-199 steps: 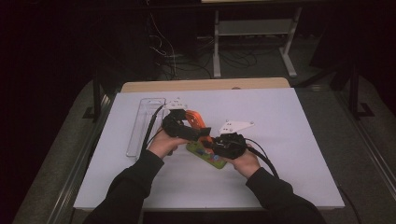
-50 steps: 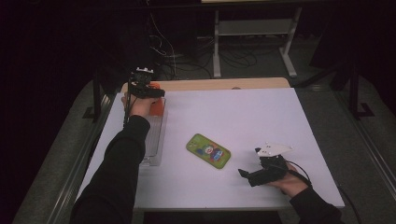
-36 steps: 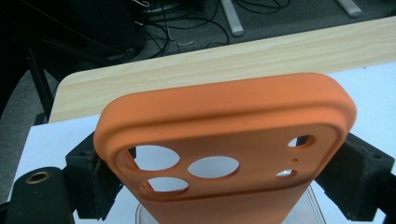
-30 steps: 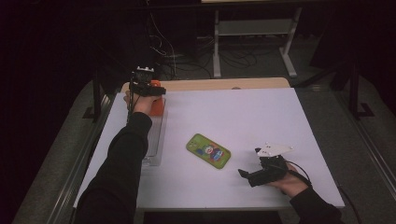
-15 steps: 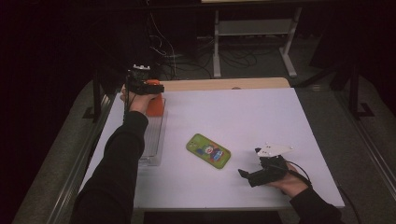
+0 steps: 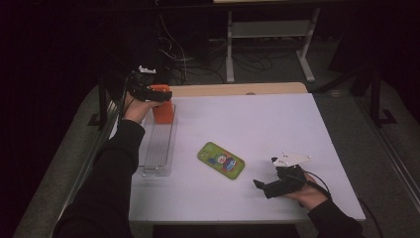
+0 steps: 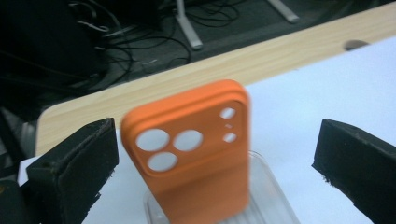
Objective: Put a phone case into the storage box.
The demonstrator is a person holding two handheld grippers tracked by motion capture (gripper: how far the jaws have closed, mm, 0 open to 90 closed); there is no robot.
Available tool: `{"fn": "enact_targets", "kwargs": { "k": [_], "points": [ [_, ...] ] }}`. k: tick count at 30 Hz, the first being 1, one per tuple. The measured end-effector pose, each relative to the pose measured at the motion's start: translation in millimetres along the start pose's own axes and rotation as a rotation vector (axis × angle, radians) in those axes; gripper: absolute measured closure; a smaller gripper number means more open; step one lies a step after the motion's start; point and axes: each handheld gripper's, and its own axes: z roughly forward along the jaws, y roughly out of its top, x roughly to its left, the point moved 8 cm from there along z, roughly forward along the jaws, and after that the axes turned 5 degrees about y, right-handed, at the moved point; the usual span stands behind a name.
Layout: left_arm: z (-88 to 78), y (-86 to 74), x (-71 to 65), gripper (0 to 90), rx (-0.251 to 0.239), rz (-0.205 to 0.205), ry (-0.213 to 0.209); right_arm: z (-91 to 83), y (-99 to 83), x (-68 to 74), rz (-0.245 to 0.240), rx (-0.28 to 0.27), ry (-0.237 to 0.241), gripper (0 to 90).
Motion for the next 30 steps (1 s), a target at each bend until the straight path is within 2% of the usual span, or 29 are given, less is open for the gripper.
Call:
{"fn": "enact_targets", "kwargs": {
  "k": [4, 5, 10, 12, 15, 18, 19, 21, 24, 26, 29, 30],
  "points": [
    [-10.2, -2.5, -6.4, 0.0, -0.008, 0.036, -0.036, -0.9, 0.4, -0.3, 0.002, -0.002, -0.004, 0.0],
    [-11.6, -3.3, -8.2, 0.0, -0.007, 0.033, -0.048, -0.9, 0.5, -0.2, 0.003, -0.002, -0.005, 0.0],
    [-23.8, -12.1, -23.9, 0.0, 0.007, 0.059, -0.131, -1.0, 0.9, 0.9, 0.003, 0.004, 0.001, 0.0],
    [-29.1, -15.9, -33.5, 0.0, 0.005, 0.080, -0.168, -0.6, 1.4, 0.4, -0.004, 0.002, -0.004, 0.0],
    [-35.8, -19.3, -45.7, 0.0, -0.008, 0.087, -0.215, 0.4, 0.8, 2.2, 0.009, 0.012, 0.002, 0.0],
    [-42.5, -23.1, -57.2, 0.0, -0.017, 0.107, -0.254, 1.3, 1.5, 1.2, 0.005, 0.012, -0.001, 0.0],
    [-44.6, -24.9, -62.3, 0.0, -0.020, 0.102, -0.273, 1.8, 1.8, 0.8, 0.004, 0.012, -0.002, 0.0],
    [-49.0, -29.4, -70.0, 0.0, -0.017, 0.135, -0.299, 2.4, 1.8, -0.2, -0.005, 0.013, -0.003, 0.0],
    [-55.8, -36.1, -86.1, 0.0, -0.013, 0.153, -0.343, 2.4, 2.0, -0.3, -0.003, 0.013, -0.003, 0.0],
    [-60.2, -39.8, -96.3, 0.0, -0.019, 0.188, -0.366, 2.7, 2.2, -0.4, -0.003, 0.015, -0.004, 0.0],
    [-66.7, -45.9, -113.8, 0.0, -0.026, 0.210, -0.403, 2.5, 1.3, 0.6, -0.009, 0.015, -0.003, 0.0],
    [-68.6, -48.0, -120.2, 0.0, -0.027, 0.210, -0.417, 1.8, -0.1, 1.9, 0.005, 0.021, 0.001, 0.0]
  ]
}}
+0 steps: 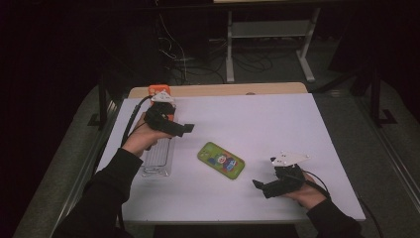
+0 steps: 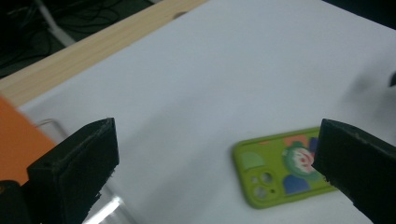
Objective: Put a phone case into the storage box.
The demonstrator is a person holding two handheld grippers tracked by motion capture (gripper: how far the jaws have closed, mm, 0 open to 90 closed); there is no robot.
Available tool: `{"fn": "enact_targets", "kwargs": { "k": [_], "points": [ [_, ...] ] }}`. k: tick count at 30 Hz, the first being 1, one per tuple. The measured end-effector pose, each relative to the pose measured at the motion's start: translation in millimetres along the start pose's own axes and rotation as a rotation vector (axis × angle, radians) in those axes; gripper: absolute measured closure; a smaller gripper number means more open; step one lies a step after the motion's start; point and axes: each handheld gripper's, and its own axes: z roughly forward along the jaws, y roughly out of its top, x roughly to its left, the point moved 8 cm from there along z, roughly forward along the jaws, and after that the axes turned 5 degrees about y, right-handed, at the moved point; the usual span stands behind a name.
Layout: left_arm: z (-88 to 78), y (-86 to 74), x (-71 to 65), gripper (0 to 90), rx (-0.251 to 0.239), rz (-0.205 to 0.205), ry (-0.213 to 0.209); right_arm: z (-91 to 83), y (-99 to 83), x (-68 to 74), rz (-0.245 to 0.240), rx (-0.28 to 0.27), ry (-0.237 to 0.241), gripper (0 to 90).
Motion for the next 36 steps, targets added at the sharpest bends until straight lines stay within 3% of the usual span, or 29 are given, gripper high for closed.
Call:
{"fn": "enact_targets", "kwargs": {
  "k": [11, 16, 19, 21, 24, 29, 36],
  "points": [
    [17.5, -14.4, -58.0, 0.0, -0.010, 0.049, -0.120, -0.2, 2.4, -2.9, 0.002, -0.009, -0.003, 0.0],
    [21.7, -30.8, -77.1, 0.0, 0.018, 0.095, -0.125, -0.5, 2.5, -2.9, 0.003, -0.007, 0.000, 0.0],
    [23.3, -41.6, -86.1, 0.0, 0.012, 0.083, -0.134, -1.4, 1.6, -1.6, 0.006, 0.000, 0.003, 0.0],
    [22.5, -49.0, -89.5, 0.0, 0.031, 0.100, -0.136, -1.6, 1.3, -2.2, -0.001, 0.000, -0.001, 0.0],
    [19.9, -56.8, -95.9, 0.0, 0.018, 0.116, -0.146, -2.9, 2.8, -2.1, -0.006, -0.001, -0.005, 0.0],
    [18.5, -74.9, -101.0, 0.0, 0.009, 0.088, -0.161, -5.0, 6.7, -1.3, -0.007, -0.007, -0.008, 0.0],
    [17.0, -78.7, -95.6, 0.0, 0.004, 0.088, -0.155, -8.4, 16.6, -0.9, 0.005, -0.029, 0.008, 0.0]
  ]
}}
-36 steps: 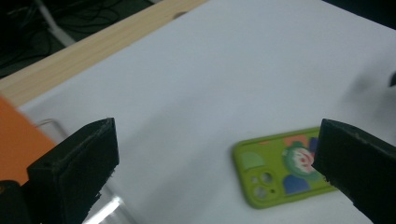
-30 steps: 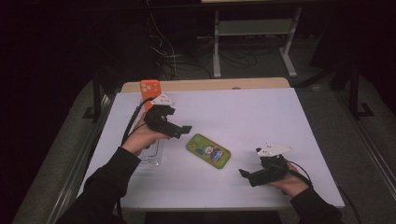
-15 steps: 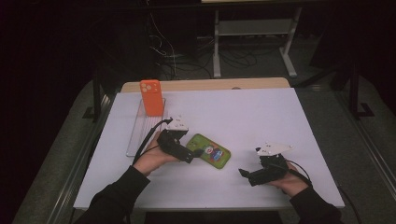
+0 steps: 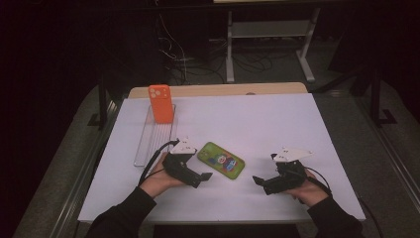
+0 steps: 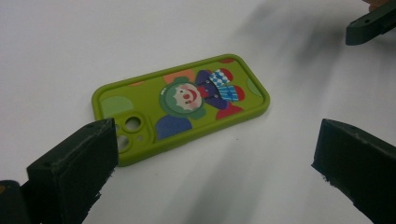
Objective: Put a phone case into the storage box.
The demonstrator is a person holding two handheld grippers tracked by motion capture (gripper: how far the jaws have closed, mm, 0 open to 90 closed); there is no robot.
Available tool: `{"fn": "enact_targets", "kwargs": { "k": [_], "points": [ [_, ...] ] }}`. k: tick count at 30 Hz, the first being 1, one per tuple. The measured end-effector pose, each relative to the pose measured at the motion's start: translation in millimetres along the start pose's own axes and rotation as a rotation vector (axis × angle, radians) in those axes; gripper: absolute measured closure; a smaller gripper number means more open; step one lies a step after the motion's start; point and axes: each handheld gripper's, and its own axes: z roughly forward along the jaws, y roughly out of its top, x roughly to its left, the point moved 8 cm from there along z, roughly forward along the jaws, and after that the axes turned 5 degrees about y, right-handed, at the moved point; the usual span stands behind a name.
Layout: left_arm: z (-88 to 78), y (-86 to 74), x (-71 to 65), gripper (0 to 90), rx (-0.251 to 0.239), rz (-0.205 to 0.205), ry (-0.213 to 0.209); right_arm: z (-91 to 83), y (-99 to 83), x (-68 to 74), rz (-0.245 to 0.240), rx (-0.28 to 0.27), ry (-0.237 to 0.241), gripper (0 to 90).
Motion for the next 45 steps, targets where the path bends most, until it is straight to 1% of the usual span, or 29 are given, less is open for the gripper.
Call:
{"fn": "enact_targets", "kwargs": {
  "k": [1, 5, 7, 9, 12, 14, 17, 18, 26, 27, 30, 31, 33, 35, 36, 39, 40, 45],
  "points": [
    [0.2, 0.0, 0.6, 0.0, -0.004, -0.001, -0.001, 0.1, 1.3, -1.0, -0.006, -0.002, 0.000, 0.0],
    [0.6, -0.1, 1.1, 0.0, -0.001, -0.009, -0.015, -0.7, 5.7, -4.1, 0.011, -0.006, -0.008, 0.0],
    [2.7, -0.4, 1.4, 0.0, -0.004, -0.003, -0.014, -2.2, 10.2, -5.9, 0.014, -0.013, -0.010, 0.0],
    [3.9, -2.0, 1.8, 0.0, 0.009, 0.006, -0.018, -3.1, 15.1, -6.5, 0.029, -0.024, -0.004, 0.0],
    [4.8, -1.0, 1.4, 0.0, 0.000, 0.002, -0.025, -4.4, 23.9, -9.0, 0.038, -0.038, -0.003, 0.0],
    [4.4, -0.3, 1.6, 0.0, -0.003, 0.005, -0.027, -4.6, 28.8, -9.9, 0.036, -0.036, -0.001, 0.0],
    [4.6, 1.4, 1.5, 0.0, -0.015, -0.007, -0.029, -3.5, 35.8, -10.6, 0.038, -0.033, 0.011, 0.0],
    [4.4, 1.6, 1.8, 0.0, -0.015, -0.005, -0.029, -2.6, 37.8, -10.6, 0.041, -0.030, 0.015, 0.0],
    [2.0, 2.2, 3.3, 0.0, -0.016, -0.008, -0.032, 9.3, 53.4, -10.0, 0.026, -0.012, 0.036, 0.0],
    [2.4, 2.4, 2.5, 0.0, -0.020, -0.016, -0.031, 10.5, 55.5, -9.8, 0.027, -0.010, 0.037, 0.0],
    [2.3, 1.8, 1.4, 0.0, -0.017, -0.021, -0.036, 14.7, 61.7, -10.0, 0.013, -0.010, 0.046, 0.0],
    [2.0, 1.2, 2.0, 0.0, -0.011, -0.014, -0.036, 16.1, 63.6, -9.7, 0.015, -0.008, 0.048, 0.0],
    [1.7, 1.6, 2.0, 0.0, -0.016, -0.025, -0.037, 18.9, 67.2, -9.4, 0.014, -0.001, 0.051, 0.0],
    [0.6, 1.6, 3.9, 0.0, -0.014, -0.020, -0.036, 21.6, 71.0, -9.0, 0.011, 0.001, 0.053, 0.0],
    [0.2, 2.0, 5.4, 0.0, -0.015, -0.004, -0.035, 23.0, 72.8, -8.3, 0.018, 0.004, 0.054, 0.0],
    [0.0, 2.1, 5.1, 0.0, -0.015, -0.003, -0.036, 28.8, 78.0, -8.4, 0.008, 0.003, 0.058, 0.0],
    [0.0, 1.8, 4.0, 0.0, -0.013, -0.015, -0.036, 30.7, 79.1, -7.8, 0.013, 0.009, 0.060, 0.0],
    [-0.2, 2.1, 3.7, 0.0, -0.016, -0.016, -0.037, 42.7, 83.6, -5.4, 0.006, 0.029, 0.066, 0.0]
  ]
}}
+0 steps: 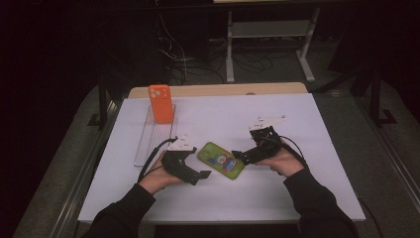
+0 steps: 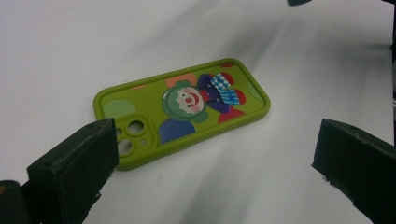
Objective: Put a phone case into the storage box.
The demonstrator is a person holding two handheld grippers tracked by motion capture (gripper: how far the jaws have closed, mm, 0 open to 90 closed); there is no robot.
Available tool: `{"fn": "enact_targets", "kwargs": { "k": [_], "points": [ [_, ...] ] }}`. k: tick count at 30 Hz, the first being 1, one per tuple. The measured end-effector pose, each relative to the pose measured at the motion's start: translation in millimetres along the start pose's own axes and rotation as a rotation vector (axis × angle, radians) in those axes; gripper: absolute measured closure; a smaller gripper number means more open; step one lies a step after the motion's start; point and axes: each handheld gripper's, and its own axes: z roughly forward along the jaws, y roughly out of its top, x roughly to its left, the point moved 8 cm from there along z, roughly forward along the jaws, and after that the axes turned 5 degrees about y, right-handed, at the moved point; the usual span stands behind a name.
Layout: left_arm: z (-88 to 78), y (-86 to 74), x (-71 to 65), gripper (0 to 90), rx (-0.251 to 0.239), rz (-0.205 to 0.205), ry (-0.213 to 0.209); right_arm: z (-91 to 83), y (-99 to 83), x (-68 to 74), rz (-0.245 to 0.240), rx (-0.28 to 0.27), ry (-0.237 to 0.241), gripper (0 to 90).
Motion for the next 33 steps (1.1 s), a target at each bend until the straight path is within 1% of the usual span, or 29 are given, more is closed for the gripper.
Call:
{"fn": "enact_targets", "kwargs": {
  "k": [1, 2, 3, 4, 6, 8, 10, 12, 13, 16, 19, 20, 21, 24, 27, 28, 29, 30, 33],
  "points": [
    [-0.2, 0.0, 0.2, 0.0, 0.000, 0.002, 0.000, 2.4, 0.8, -0.1, -0.007, 0.006, -0.005, 0.0],
    [-0.4, 0.2, 1.2, 0.0, 0.000, 0.015, 0.000, 4.7, 1.6, 0.7, -0.006, 0.012, -0.003, 0.0],
    [-0.5, 0.3, 1.3, 0.0, 0.000, 0.016, 0.001, 7.0, 2.5, 1.7, -0.002, 0.017, 0.000, 0.0],
    [-0.6, 0.4, 1.6, 0.0, -0.001, 0.021, 0.002, 9.4, 3.6, 1.8, -0.010, 0.019, 0.000, 0.0],
    [-0.6, 0.3, 0.8, 0.0, 0.000, 0.009, 0.002, 14.1, 4.5, 3.5, -0.010, 0.029, 0.007, 0.0],
    [-1.0, 0.6, 0.4, 0.0, -0.002, 0.007, 0.000, 18.5, 4.2, 4.7, -0.012, 0.048, 0.008, 0.0],
    [-1.1, 0.9, 1.4, 0.0, -0.003, 0.014, 0.002, 23.6, 2.9, 5.8, -0.016, 0.067, 0.012, 0.0],
    [-1.4, 0.9, 2.0, 0.0, -0.001, 0.018, 0.003, 28.5, -0.6, 8.0, -0.008, 0.099, 0.017, 0.0],
    [-1.5, 1.2, 1.9, 0.0, -0.004, 0.019, 0.004, 30.9, -2.4, 7.9, -0.013, 0.113, 0.013, 0.0],
    [-1.7, 1.2, -0.5, 0.0, -0.005, -0.005, -0.003, 38.0, -7.6, 9.1, -0.011, 0.153, 0.008, 0.0],
    [-1.6, 1.3, 0.0, 0.0, -0.006, 0.005, -0.002, 43.7, -12.1, 10.3, -0.007, 0.179, 0.008, 0.0],
    [-1.6, 1.3, 0.6, 0.0, -0.006, 0.009, 0.000, 45.9, -14.2, 10.1, -0.014, 0.189, 0.006, 0.0],
    [-1.6, 1.1, -0.3, 0.0, -0.005, -0.003, 0.000, 48.7, -16.4, 10.6, -0.009, 0.200, 0.002, 0.0],
    [-1.5, 1.3, -0.5, 0.0, -0.007, -0.004, -0.001, 57.7, -23.8, 10.5, -0.020, 0.241, -0.013, 0.0],
    [-1.6, 1.1, 0.0, 0.0, -0.004, -0.002, 0.000, 64.0, -28.4, 11.2, -0.034, 0.261, -0.012, 0.0],
    [-1.7, 1.3, -0.2, 0.0, -0.005, -0.002, 0.000, 65.7, -29.9, 12.0, -0.026, 0.269, -0.012, 0.0],
    [-1.7, 1.4, -1.9, 0.0, -0.008, -0.016, -0.005, 67.5, -31.2, 12.0, -0.028, 0.273, -0.012, 0.0],
    [-1.6, 1.5, -0.7, 0.0, -0.008, -0.003, -0.001, 69.2, -32.2, 12.1, -0.031, 0.276, -0.010, 0.0],
    [-1.4, 1.3, -0.5, 0.0, -0.006, 0.001, -0.001, 73.3, -36.0, 12.6, -0.041, 0.295, -0.020, 0.0]
  ]
}}
